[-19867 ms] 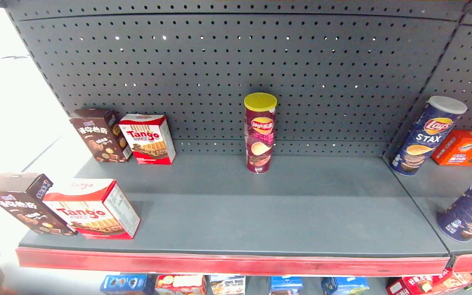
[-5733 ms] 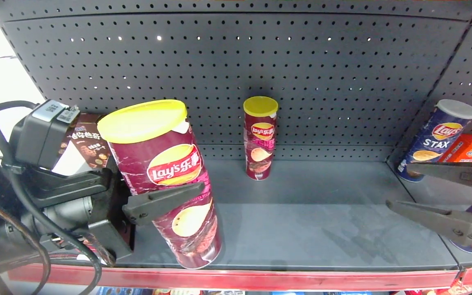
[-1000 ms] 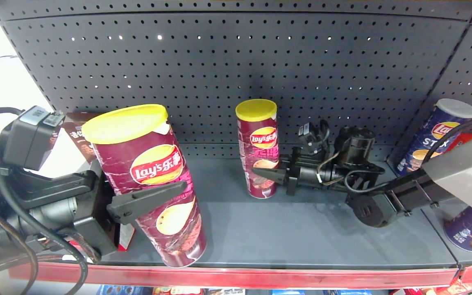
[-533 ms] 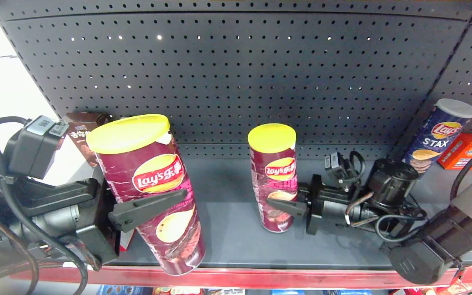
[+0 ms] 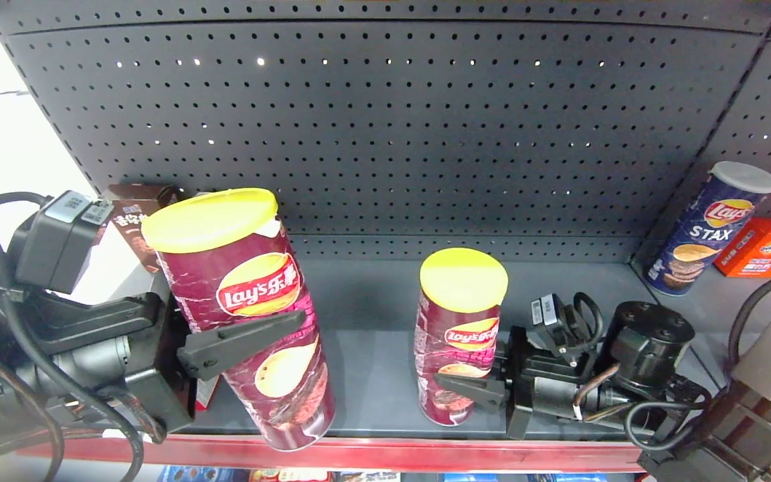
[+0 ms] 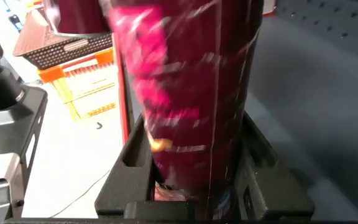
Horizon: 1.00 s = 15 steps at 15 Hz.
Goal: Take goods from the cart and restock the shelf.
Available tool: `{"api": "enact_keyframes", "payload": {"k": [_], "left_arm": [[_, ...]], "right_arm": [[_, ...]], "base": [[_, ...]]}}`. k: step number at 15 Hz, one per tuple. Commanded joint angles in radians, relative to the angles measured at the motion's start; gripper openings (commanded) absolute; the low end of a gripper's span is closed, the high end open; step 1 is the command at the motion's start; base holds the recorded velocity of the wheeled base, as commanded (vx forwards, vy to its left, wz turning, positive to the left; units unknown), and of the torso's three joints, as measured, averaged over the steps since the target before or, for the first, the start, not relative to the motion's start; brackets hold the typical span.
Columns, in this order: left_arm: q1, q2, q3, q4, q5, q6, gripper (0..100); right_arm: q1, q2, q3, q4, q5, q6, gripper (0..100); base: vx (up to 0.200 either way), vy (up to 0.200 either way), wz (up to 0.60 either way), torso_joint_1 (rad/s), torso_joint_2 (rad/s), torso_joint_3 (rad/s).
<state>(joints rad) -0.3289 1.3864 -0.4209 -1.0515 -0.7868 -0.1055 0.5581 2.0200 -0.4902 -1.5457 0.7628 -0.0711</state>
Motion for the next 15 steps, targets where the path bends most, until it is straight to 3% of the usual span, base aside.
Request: {"api": "enact_keyframes", "payload": {"k": [1, 6, 15], "left_arm": [[0.001, -0.003, 0.004, -0.001, 0.0, 0.0, 0], [0.001, -0.003, 0.008, -0.001, 0.0, 0.0, 0], [0.002, -0.003, 0.014, -0.001, 0.0, 0.0, 0]], "right_arm": [[0.003, 0.043, -0.005, -0.007, -0.002, -0.001, 0], [-0.004, 0.066, -0.05, -0.017, 0.0, 0.002, 0], [-0.021, -0.015, 0.009, -0.017, 0.0, 0.001, 0]], "base": [[0.0, 0.0, 0.0, 0.0, 0.0, 0.0], [0.0, 0.0, 0.0, 0.0, 0.0, 0.0], [0.0, 0.0, 0.0, 0.0, 0.0, 0.0]]}}
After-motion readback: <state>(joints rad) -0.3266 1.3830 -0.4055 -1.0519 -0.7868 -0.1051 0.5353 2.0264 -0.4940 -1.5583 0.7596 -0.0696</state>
